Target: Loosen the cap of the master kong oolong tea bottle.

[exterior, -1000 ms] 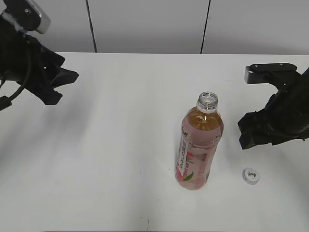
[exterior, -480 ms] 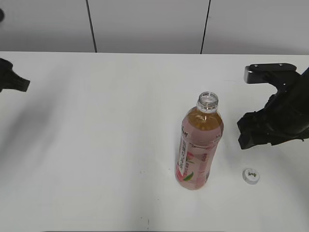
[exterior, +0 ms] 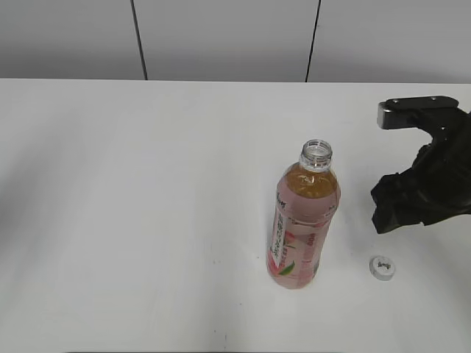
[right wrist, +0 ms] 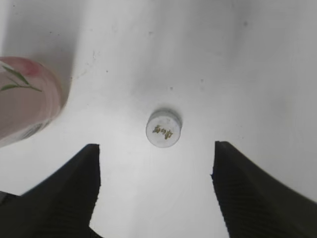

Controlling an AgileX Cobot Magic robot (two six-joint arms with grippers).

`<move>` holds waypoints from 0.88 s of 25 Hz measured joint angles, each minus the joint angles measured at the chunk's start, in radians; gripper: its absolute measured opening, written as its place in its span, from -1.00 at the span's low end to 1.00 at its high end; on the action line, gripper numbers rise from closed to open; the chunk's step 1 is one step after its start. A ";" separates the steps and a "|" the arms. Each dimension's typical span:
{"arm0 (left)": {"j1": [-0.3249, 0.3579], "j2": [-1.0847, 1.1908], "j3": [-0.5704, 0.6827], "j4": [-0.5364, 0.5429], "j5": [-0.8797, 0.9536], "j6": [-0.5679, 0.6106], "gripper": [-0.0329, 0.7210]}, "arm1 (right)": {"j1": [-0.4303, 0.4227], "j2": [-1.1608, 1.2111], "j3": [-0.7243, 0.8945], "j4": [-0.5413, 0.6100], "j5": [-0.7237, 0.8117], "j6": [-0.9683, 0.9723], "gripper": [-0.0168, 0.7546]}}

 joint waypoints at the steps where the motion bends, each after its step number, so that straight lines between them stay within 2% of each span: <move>1: 0.000 -0.037 0.000 -0.009 0.042 0.001 -0.15 | 0.000 -0.006 0.000 -0.002 0.016 0.000 0.42; 7: 0.000 -0.260 0.000 -0.051 0.287 0.024 -0.15 | 0.000 -0.073 0.002 -0.005 0.131 -0.002 0.42; 13: 0.000 -0.418 0.055 -0.094 0.401 0.081 -0.18 | 0.000 -0.213 0.033 -0.005 0.274 0.001 0.42; 19: 0.000 -0.605 0.173 -0.121 0.478 0.088 -0.19 | 0.000 -0.472 0.159 -0.052 0.349 0.068 0.42; 22: 0.000 -0.694 0.192 -0.168 0.487 0.138 -0.19 | 0.000 -0.629 0.243 -0.096 0.370 0.088 0.42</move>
